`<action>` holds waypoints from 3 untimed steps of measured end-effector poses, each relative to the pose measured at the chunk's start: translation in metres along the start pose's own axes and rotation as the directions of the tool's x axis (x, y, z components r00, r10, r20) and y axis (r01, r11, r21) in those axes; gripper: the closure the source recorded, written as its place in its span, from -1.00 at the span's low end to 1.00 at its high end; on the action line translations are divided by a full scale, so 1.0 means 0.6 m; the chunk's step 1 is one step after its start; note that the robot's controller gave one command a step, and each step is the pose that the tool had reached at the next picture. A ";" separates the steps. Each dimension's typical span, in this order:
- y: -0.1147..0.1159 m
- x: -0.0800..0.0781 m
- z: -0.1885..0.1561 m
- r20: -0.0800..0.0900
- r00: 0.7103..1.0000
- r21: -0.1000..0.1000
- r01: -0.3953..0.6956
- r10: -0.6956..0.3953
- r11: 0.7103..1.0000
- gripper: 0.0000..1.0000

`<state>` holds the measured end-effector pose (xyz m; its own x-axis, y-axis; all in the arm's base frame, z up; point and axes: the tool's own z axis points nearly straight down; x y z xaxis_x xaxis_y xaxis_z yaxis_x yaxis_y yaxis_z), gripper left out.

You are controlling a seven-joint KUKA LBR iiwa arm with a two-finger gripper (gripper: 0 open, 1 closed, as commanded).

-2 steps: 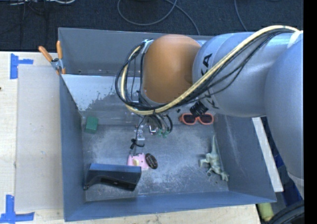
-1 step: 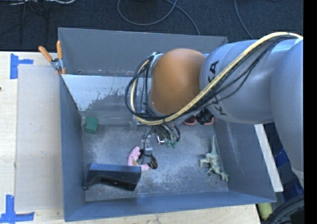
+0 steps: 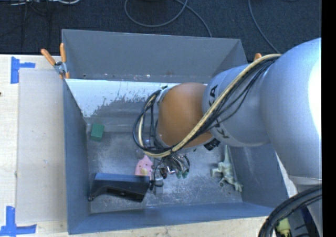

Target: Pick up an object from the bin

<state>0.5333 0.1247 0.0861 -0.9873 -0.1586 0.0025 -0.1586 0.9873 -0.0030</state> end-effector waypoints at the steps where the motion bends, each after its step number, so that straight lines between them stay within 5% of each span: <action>1: -0.026 0.000 0.023 0.009 0.996 -0.009 -0.090 0.090 0.996 1.00; 3: -0.033 0.008 -0.011 0.007 0.995 -0.009 -0.103 0.103 0.995 1.00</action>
Offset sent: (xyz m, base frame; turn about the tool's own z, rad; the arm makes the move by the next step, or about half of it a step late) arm 0.0000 0.0000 0.0000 0.0000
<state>0.5320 0.1042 0.0927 -0.9984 -0.0558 -0.0048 -0.0559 0.9984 0.0062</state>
